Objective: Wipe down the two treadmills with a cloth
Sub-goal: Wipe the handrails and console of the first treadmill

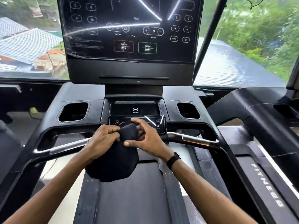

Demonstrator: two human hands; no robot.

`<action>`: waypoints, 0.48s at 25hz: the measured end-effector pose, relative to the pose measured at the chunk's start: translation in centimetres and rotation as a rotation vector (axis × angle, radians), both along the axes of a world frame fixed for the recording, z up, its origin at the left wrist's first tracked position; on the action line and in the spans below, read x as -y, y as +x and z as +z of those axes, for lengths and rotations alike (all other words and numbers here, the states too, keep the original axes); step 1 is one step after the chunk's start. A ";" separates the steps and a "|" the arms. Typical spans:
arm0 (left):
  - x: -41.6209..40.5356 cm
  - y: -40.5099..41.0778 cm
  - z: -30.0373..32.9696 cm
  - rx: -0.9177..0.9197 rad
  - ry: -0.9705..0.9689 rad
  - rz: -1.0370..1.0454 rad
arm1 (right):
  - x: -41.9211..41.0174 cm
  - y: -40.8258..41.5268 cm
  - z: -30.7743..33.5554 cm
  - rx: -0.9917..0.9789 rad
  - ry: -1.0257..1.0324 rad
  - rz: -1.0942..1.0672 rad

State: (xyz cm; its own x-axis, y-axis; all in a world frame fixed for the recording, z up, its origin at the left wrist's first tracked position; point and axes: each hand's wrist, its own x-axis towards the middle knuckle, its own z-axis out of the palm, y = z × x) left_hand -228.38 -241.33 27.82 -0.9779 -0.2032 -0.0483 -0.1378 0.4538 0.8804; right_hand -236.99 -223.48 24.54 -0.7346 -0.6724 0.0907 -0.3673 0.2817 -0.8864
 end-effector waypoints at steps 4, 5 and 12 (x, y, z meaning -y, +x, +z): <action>-1.7 -1.8 1.4 -0.024 0.077 -0.046 | -1.2 -2.2 1.0 -0.053 -0.008 0.023; -1.8 -2.2 1.5 -0.015 0.112 -0.065 | -1.3 -2.7 1.3 0.005 -0.020 0.016; 1.3 -2.9 0.6 0.102 -0.400 0.030 | -2.1 -6.1 3.9 -0.148 -0.212 -0.315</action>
